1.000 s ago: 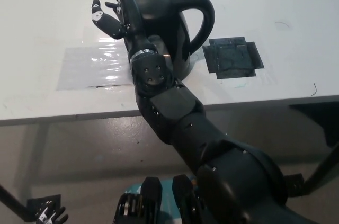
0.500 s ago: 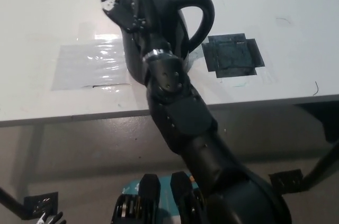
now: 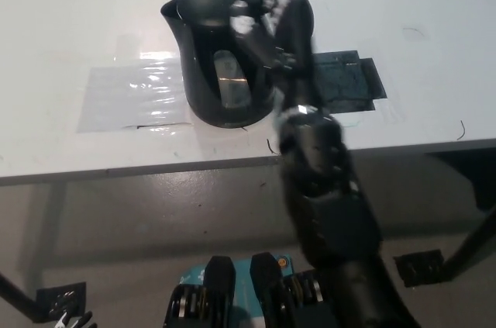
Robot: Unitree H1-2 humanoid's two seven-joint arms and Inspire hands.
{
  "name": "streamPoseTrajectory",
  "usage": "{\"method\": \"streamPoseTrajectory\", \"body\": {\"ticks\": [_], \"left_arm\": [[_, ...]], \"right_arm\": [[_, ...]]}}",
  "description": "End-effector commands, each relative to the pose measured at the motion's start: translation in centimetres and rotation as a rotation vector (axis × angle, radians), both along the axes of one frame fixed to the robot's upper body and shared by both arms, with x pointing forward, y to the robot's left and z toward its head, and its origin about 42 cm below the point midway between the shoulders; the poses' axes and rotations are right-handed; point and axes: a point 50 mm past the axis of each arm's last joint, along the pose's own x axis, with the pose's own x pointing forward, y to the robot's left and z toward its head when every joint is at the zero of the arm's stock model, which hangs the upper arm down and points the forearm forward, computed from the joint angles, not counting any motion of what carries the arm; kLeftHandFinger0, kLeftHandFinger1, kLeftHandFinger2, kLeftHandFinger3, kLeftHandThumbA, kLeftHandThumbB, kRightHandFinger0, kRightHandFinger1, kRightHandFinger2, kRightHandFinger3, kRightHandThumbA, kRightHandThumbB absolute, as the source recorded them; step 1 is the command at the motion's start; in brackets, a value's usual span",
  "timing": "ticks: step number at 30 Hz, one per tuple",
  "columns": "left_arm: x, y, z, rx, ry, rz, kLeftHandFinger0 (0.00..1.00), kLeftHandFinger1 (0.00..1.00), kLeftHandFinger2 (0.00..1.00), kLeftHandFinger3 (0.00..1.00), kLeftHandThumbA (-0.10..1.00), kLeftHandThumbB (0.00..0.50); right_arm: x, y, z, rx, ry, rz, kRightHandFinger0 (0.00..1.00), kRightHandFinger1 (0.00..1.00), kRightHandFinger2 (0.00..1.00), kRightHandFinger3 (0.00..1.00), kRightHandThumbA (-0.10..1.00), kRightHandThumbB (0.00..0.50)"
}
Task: The robot uses its right hand to push down on the lid of a kettle kept in the middle of the desk to close it
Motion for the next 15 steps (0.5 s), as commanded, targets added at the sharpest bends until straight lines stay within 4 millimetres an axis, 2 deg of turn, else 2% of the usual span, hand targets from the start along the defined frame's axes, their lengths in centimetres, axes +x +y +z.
{"method": "streamPoseTrajectory", "body": {"ticks": [1,3,4,6,7,9,13,15], "left_arm": [[0.1,3.3,2.4,0.052,-0.092,0.033,1.00,1.00,1.00,1.00,0.23,0.244],[0.6,3.6,2.6,0.056,-0.104,0.040,1.00,1.00,1.00,1.00,0.24,0.246],[0.7,3.7,2.6,0.051,-0.109,0.040,1.00,1.00,1.00,1.00,0.25,0.253],[1.0,3.6,2.6,0.045,-0.122,0.050,1.00,1.00,1.00,1.00,0.25,0.256],[1.1,3.6,2.6,0.043,-0.121,0.063,1.00,1.00,1.00,1.00,0.26,0.269],[0.9,3.6,2.6,0.041,-0.120,0.078,1.00,1.00,1.00,1.00,0.26,0.272],[0.7,3.8,2.7,0.052,-0.116,0.079,1.00,1.00,1.00,1.00,0.25,0.250],[0.7,4.0,2.7,0.053,-0.118,0.081,1.00,1.00,1.00,1.00,0.25,0.254]], "right_arm": [[-12.5,-7.6,8.3,-0.164,-0.379,0.168,0.95,1.00,1.00,1.00,0.28,0.055],[-12.2,-8.2,7.3,-0.169,-0.362,0.152,0.96,1.00,1.00,1.00,0.27,0.043],[-12.4,-8.6,6.5,-0.179,-0.341,0.135,0.97,1.00,1.00,1.00,0.30,0.057],[-12.2,-9.1,5.8,-0.195,-0.334,0.114,0.97,1.00,1.00,1.00,0.29,0.051],[-11.9,-9.9,4.5,-0.226,-0.308,0.074,0.96,1.00,1.00,1.00,0.29,0.057],[-11.5,-10.6,3.2,-0.252,-0.270,0.027,0.94,1.00,1.00,1.00,0.30,0.045],[-10.8,-12.0,0.6,-0.239,-0.167,-0.050,0.93,1.00,1.00,1.00,0.26,0.062],[-10.3,-12.5,-0.8,-0.210,-0.116,-0.074,0.99,1.00,1.00,1.00,0.24,0.033]]}}
